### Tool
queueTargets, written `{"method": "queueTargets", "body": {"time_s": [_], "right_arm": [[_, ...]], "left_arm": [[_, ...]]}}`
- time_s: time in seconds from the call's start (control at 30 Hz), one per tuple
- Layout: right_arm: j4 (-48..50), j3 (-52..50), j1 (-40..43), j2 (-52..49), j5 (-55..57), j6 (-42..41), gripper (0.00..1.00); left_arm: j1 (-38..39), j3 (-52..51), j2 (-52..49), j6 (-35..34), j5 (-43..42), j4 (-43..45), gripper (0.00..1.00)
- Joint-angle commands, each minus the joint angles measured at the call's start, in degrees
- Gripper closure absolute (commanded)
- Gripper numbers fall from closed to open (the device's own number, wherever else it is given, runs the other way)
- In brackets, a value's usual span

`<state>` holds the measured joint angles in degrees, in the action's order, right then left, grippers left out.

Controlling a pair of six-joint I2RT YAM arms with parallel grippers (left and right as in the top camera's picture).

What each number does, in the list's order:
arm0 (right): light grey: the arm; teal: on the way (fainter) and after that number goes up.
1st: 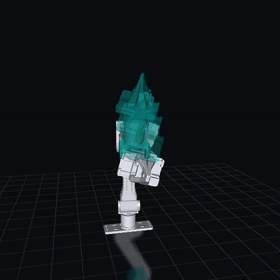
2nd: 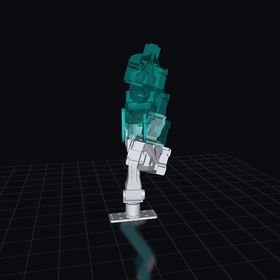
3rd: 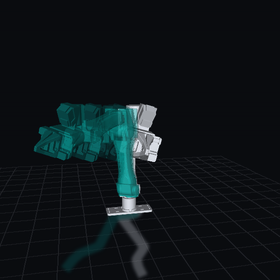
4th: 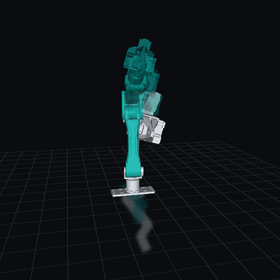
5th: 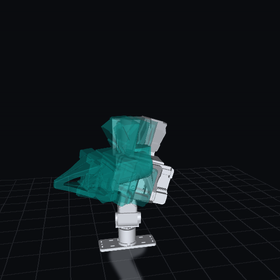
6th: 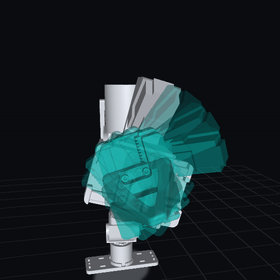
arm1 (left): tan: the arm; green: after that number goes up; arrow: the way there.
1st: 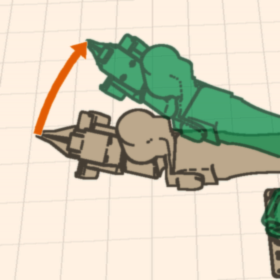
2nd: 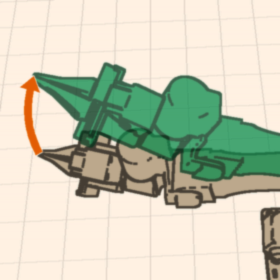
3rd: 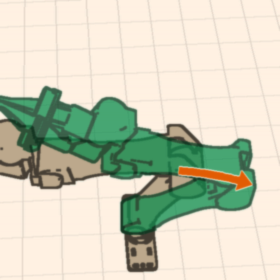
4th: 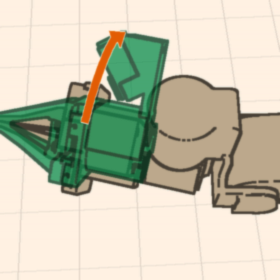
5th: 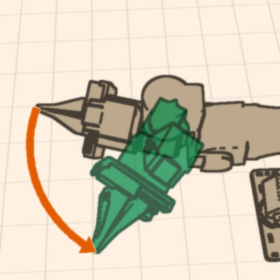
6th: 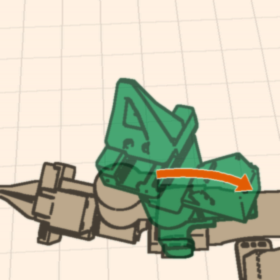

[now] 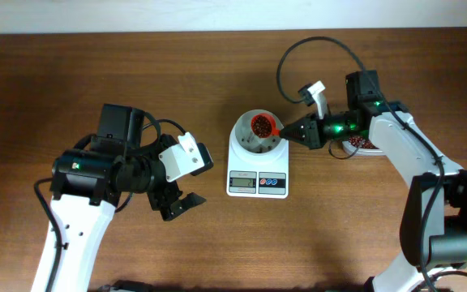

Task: Scoop and weigh 50g on scale
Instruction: 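Move the scoop over the white bowl and pour beans in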

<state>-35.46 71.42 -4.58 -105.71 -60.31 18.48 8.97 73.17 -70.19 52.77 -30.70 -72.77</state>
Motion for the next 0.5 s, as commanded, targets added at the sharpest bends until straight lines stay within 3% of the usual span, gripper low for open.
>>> {"method": "queueTargets", "body": {"time_s": [0.0, 0.47], "right_arm": [[0.44, 0.28, -0.39, 1.22, 6.27, 1.05, 0.96], [-0.74, 0.28, -4.42, 6.47, 15.96, -1.16, 0.96]], "left_arm": [[-0.26, -0.28, 0.13, 0.46, -1.01, 0.09, 0.01], [-0.26, -0.28, 0.13, 0.46, -1.03, 0.09, 0.01]]}}
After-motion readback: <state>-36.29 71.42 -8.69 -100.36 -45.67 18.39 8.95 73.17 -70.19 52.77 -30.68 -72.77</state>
